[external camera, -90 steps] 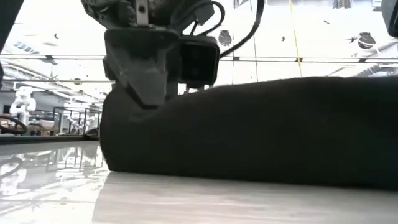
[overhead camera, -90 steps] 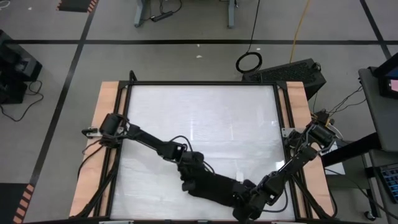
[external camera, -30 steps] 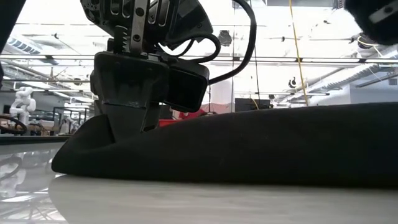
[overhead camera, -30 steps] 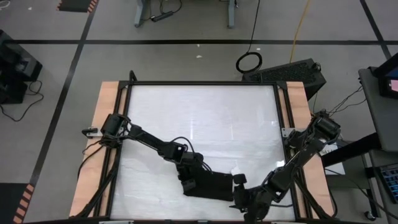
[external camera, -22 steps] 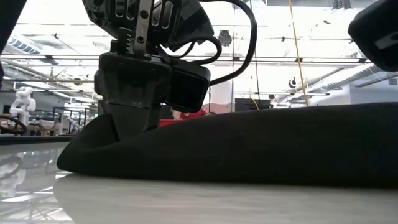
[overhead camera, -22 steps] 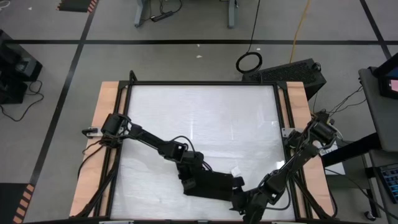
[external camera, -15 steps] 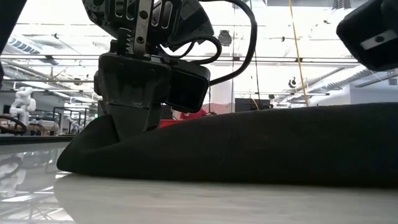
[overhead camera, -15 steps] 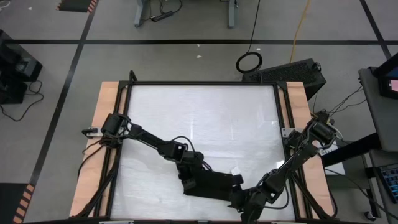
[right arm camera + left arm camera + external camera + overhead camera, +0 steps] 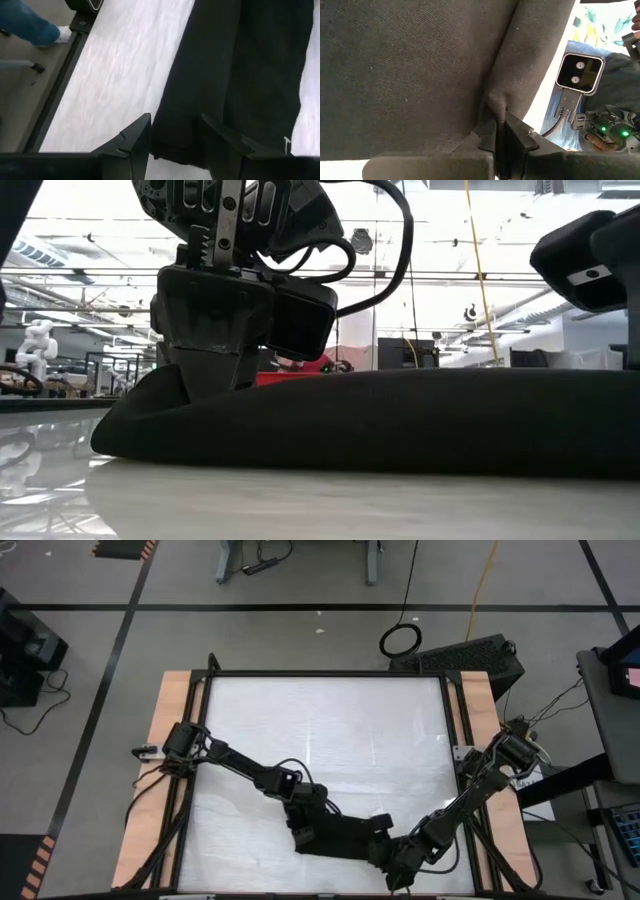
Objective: Roll towel
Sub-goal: Roll the black towel
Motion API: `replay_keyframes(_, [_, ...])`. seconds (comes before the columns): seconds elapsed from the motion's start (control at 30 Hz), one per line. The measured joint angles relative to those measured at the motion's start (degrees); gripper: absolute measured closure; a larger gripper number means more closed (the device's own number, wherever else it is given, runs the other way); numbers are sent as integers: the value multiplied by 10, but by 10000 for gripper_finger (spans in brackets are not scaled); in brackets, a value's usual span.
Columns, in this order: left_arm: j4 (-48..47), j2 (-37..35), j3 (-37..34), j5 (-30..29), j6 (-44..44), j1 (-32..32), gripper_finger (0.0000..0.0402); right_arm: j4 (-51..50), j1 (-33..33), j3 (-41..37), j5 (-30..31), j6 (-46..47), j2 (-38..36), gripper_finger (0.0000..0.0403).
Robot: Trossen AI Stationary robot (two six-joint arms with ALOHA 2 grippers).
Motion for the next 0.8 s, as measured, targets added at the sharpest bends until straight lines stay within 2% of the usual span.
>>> replay_keyframes(0.43, [-2,-4,-1,3,41,3,339,30,0,3,-23,77,60,248])
replay_keyframes(0.8, [-12,-54,-3,5,100,7,262,27,0,2,-23,90,61,248])
